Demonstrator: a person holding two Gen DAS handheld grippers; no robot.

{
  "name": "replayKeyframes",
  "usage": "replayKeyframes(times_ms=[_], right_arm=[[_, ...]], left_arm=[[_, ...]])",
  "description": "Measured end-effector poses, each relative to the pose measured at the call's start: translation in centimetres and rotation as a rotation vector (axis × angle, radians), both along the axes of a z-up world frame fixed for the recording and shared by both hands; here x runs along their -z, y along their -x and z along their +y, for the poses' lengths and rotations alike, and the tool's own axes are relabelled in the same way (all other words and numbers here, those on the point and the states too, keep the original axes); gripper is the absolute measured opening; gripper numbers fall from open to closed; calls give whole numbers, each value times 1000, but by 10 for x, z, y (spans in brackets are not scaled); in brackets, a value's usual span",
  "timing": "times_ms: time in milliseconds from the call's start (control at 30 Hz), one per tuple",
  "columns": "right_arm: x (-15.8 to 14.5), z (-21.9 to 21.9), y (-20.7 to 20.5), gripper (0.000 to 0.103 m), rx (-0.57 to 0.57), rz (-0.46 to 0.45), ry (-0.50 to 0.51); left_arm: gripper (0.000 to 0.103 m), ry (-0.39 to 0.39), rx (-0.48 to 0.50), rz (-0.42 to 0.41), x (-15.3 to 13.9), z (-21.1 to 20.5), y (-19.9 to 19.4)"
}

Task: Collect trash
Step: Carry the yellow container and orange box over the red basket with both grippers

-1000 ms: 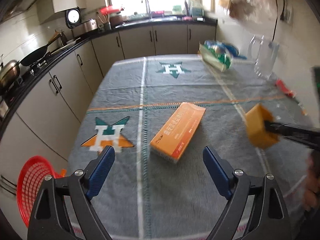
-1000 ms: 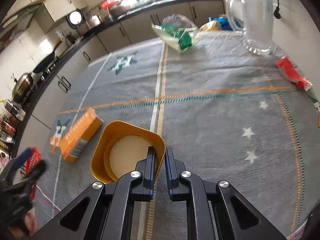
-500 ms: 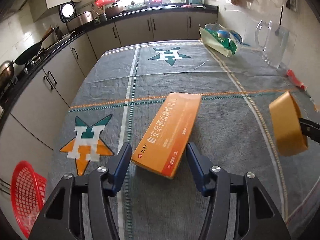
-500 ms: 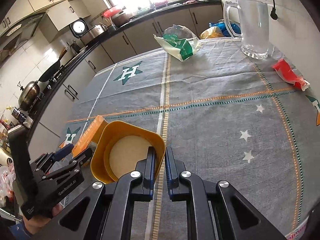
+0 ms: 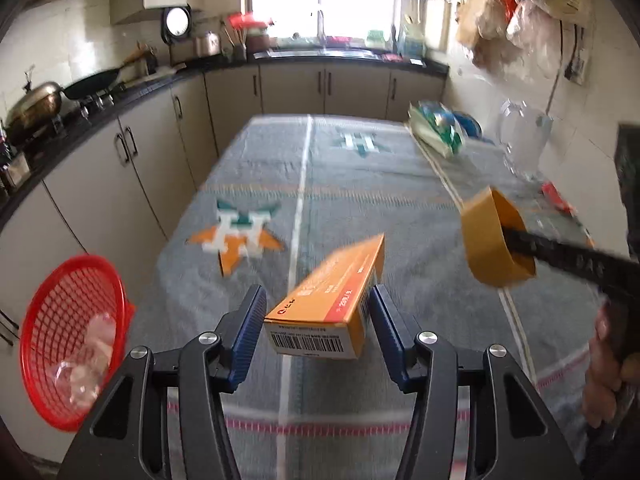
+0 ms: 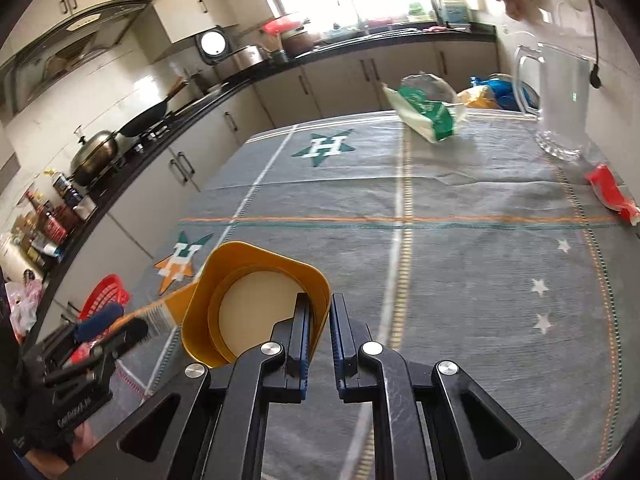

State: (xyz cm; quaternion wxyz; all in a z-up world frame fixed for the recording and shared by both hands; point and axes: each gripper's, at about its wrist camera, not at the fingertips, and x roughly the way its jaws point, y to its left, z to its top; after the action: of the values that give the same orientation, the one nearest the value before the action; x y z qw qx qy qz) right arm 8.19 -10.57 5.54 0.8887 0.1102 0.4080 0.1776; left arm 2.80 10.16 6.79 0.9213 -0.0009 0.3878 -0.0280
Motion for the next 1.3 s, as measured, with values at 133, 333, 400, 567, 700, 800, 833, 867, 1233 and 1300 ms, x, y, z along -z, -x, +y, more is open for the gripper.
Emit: replayKeyframes(times_ms=[133,333,400,567,700,800,833,867,1233,1300], right_arm=[[2,6,1,11,-22,14,-13],[5,8,2,11,-26,13,3],[4,5,0,11,-20,10,7],[3,-2,-1,11,0,10,-5],[2,-1,-1,11,-3,9,-13],[4,-1,-2,11,-1,10,-11],[4,-2,-2,11,0,11,-10],[4,-2,-2,11,1,11,-8],[2,-5,-2,11,3,5,-23],[2,-6,-2,11,6,3,-24]], left_arm=[[53,-21,17,50,15,-4,6],[53,-51,56,89,29,-21,-6],[53,-52,53,91,31,-24,-11],[52,-83,54,73,30,-29,-10],[54,-88,68,81,31,-30,-10],[55,-100,72,72,32,-31,-10],[54,-101,69,65,32,-32,-10],[54,-99,66,62,32,-32,-10],[34,-127,67,29,22,-34,-5],[60,-124,103,62,27,-37,-7]])
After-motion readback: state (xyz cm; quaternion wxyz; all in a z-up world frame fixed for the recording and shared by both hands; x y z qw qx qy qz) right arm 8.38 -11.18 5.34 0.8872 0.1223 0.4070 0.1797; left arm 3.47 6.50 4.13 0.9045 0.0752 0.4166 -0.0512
